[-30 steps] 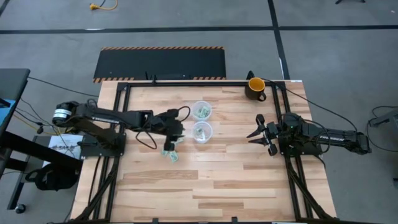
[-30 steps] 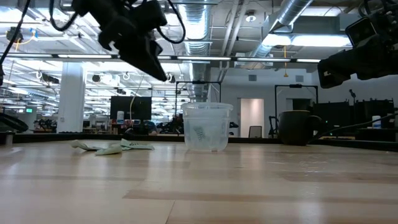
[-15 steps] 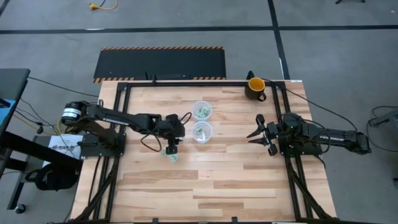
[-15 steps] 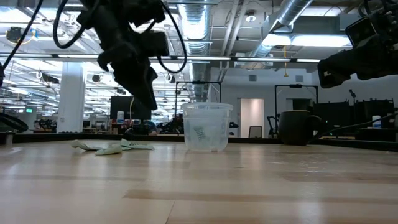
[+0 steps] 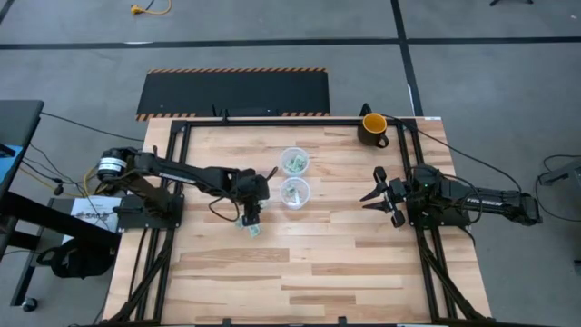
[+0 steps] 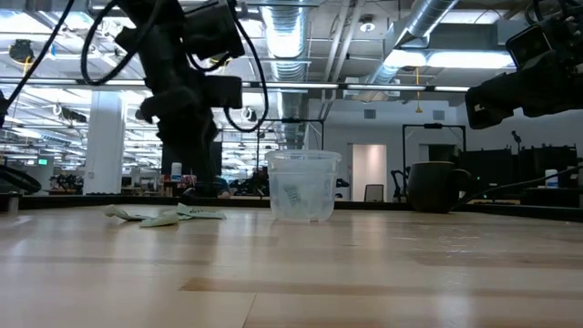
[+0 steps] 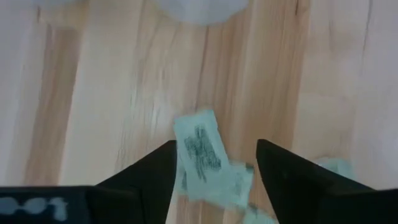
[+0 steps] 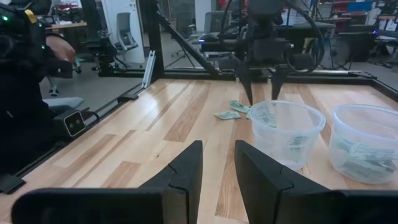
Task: Pick and place items into bin
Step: Put the green stevia packet into the bottom transparent bin
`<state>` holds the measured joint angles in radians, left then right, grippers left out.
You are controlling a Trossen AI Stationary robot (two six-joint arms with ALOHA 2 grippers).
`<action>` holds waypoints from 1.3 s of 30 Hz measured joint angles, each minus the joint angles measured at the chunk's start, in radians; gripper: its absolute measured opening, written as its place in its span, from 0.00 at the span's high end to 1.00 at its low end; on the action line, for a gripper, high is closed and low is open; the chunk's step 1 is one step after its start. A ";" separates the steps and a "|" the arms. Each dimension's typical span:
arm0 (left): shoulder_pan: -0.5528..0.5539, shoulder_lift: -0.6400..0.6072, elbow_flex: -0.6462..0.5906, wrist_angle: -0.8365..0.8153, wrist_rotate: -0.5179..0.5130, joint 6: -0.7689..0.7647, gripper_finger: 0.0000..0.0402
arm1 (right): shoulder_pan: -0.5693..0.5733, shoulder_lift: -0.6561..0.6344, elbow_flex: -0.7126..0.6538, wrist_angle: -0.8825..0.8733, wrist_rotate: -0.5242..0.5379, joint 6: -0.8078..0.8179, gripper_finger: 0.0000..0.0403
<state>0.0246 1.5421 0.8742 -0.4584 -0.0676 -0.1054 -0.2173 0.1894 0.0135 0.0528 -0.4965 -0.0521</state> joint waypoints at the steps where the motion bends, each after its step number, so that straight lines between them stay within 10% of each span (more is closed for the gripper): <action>1: 0.001 0.000 0.000 -0.011 0.001 -0.007 0.47 | 0.000 0.000 0.000 -0.001 0.000 0.000 0.78; 39: 0.040 0.086 -0.060 0.117 0.055 -0.006 0.46 | 0.000 0.010 0.000 0.000 0.000 0.000 0.78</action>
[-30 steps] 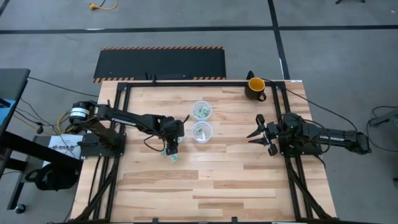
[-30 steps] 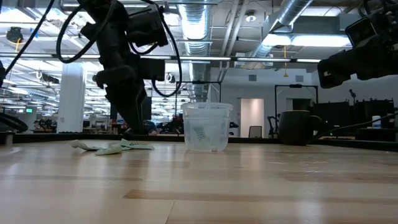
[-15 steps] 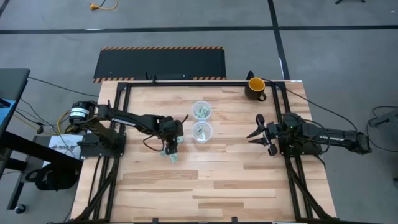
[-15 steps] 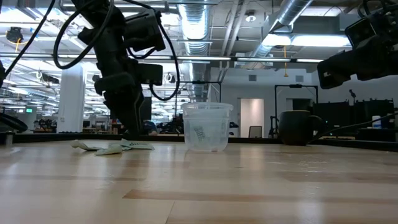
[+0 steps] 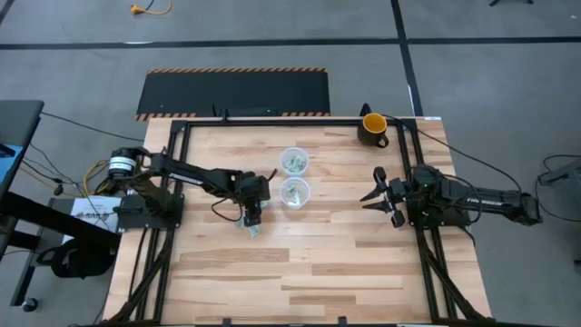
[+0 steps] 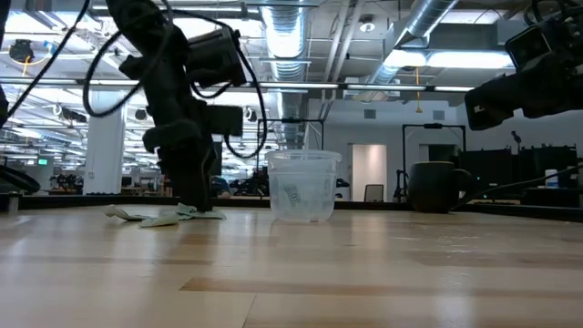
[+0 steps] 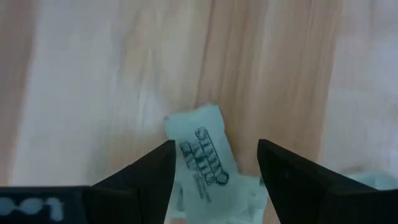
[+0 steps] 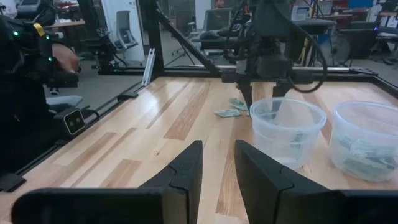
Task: Pick and place items into bin
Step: Put the green stevia packet into the bottom transparent bin
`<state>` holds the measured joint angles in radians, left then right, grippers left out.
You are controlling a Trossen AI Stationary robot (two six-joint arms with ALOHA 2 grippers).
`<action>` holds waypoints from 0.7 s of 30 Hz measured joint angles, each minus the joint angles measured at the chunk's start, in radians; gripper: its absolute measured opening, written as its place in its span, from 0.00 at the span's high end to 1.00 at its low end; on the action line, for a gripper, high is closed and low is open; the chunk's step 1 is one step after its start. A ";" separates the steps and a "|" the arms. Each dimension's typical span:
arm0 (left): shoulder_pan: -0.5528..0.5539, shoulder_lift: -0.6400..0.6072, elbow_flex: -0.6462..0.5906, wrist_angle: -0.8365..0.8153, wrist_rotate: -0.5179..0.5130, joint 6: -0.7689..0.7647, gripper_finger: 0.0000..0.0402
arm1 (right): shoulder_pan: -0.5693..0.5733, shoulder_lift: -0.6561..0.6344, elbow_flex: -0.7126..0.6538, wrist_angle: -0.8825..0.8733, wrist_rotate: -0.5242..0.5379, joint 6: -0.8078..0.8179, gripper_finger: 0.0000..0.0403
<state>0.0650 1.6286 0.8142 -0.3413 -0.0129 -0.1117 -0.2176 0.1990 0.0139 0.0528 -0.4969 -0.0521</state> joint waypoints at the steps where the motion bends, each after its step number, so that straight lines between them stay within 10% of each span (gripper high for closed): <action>1: 0.004 0.010 -0.001 -0.001 0.010 0.005 0.46 | 0.000 -0.002 0.000 0.000 0.000 0.000 0.78; 21: 0.034 0.039 0.001 0.028 0.062 0.041 0.46 | 0.000 0.004 0.000 0.000 0.000 0.000 0.78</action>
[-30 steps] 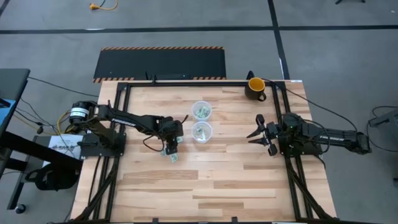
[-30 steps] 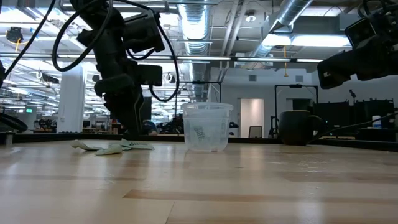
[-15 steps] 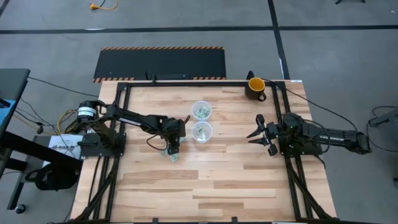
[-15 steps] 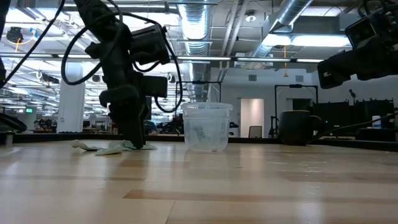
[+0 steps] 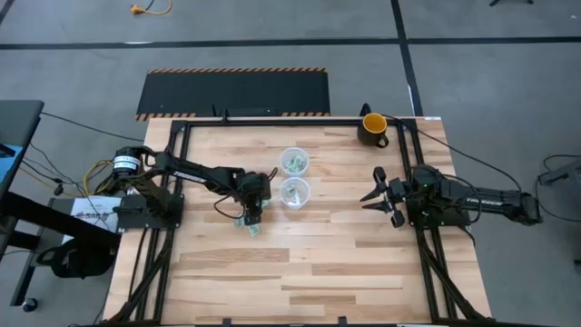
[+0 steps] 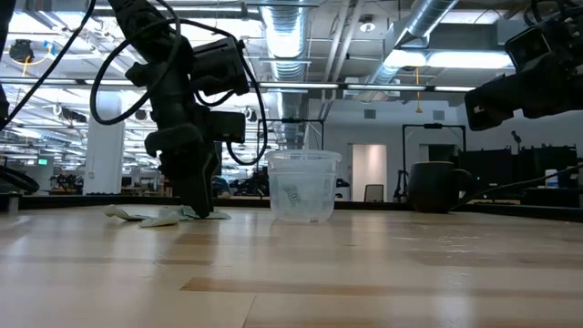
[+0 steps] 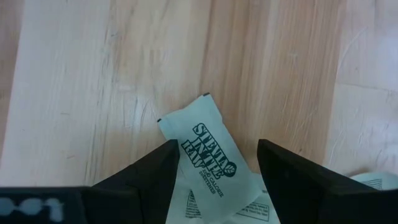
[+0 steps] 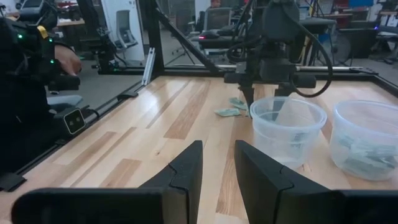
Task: Pick and place items into bin
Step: Put the green stevia packet into the bottom transparent bin
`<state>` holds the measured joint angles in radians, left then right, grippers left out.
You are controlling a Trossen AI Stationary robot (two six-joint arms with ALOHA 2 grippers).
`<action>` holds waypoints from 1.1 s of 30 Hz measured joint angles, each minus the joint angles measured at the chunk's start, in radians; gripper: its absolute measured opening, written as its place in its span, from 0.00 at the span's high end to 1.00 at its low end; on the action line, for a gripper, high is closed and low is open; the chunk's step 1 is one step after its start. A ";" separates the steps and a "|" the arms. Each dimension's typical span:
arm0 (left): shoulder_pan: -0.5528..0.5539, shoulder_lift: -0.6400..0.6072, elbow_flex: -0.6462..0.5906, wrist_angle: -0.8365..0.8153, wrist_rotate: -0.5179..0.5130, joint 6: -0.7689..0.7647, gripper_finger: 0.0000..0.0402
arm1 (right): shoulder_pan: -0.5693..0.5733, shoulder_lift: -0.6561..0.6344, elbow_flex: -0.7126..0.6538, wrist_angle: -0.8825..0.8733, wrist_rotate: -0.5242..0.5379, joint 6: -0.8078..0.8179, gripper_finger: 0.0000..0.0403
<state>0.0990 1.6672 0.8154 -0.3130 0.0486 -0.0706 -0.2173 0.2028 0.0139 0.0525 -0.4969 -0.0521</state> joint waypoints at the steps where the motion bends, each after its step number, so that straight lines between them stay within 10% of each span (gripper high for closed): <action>1: 0.000 0.000 0.000 -0.001 0.000 0.003 0.46 | 0.000 0.000 0.000 0.000 0.000 0.000 0.78; 24: 0.000 0.003 0.008 -0.006 0.033 0.025 0.96 | 0.000 0.000 0.000 0.000 0.000 0.000 0.78; 33: -0.009 0.003 0.063 -0.090 -0.025 0.065 0.98 | 0.000 0.000 0.000 0.000 0.000 0.000 0.78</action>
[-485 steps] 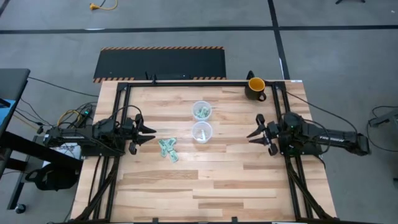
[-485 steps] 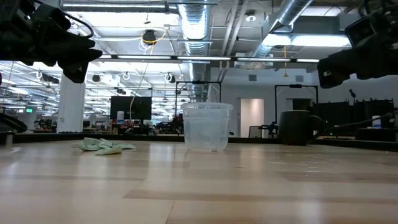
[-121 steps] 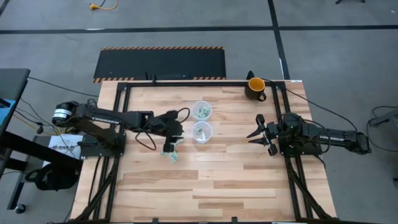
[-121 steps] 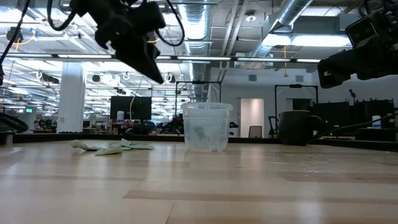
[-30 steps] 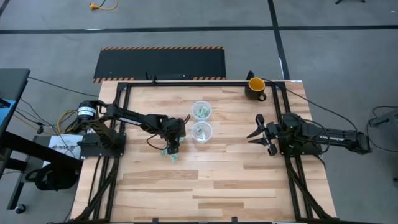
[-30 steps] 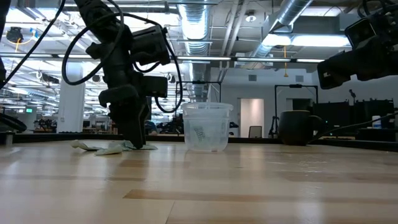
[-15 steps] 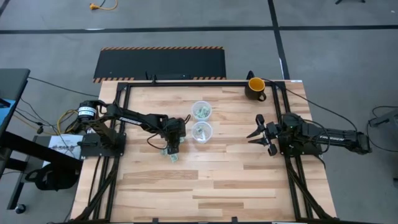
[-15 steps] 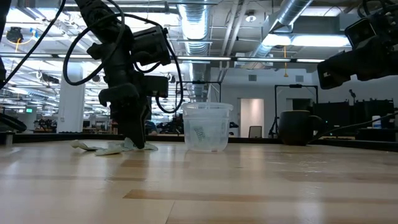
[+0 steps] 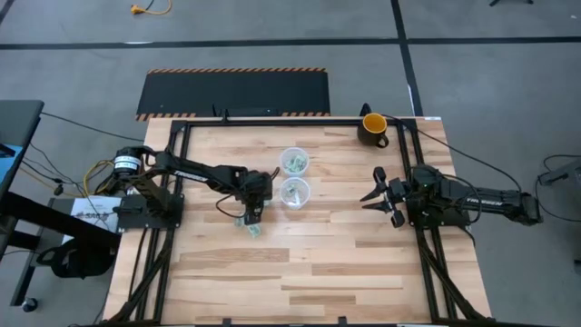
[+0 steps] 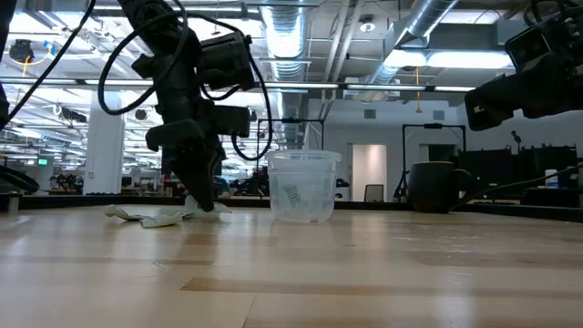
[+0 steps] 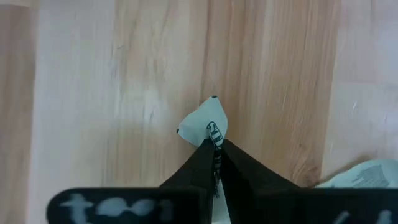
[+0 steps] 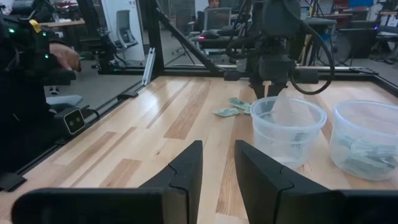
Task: Pick and place items into bin
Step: Put the green stevia packet into the bottom transparent bin
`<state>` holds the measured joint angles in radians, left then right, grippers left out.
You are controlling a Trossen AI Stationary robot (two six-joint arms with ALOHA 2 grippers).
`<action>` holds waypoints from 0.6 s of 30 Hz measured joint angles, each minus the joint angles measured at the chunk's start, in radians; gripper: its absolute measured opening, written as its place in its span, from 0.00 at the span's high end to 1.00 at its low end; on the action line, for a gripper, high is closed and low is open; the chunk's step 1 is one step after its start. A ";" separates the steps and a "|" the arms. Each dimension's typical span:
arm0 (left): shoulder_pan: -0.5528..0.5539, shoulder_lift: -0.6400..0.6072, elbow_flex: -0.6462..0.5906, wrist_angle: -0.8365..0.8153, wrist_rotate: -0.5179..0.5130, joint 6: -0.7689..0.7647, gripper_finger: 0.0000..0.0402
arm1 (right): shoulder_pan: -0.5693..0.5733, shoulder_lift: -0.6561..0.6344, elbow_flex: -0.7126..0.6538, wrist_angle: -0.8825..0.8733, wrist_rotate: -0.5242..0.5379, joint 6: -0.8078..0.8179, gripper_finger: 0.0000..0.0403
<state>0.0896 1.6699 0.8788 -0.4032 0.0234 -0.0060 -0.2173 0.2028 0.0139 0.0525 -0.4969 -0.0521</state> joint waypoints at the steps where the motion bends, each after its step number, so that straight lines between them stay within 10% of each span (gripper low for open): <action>1: -0.003 0.000 0.011 -0.019 -0.010 0.003 0.98 | 0.000 0.000 0.000 0.000 0.000 0.000 0.78; 18: -0.107 0.000 0.202 -0.335 -0.339 0.006 0.99 | 0.000 0.000 0.000 0.000 0.000 0.000 0.78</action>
<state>-0.0178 1.6699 1.0807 -0.7378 -0.3153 -0.0004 -0.2173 0.2028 0.0139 0.0525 -0.4965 -0.0521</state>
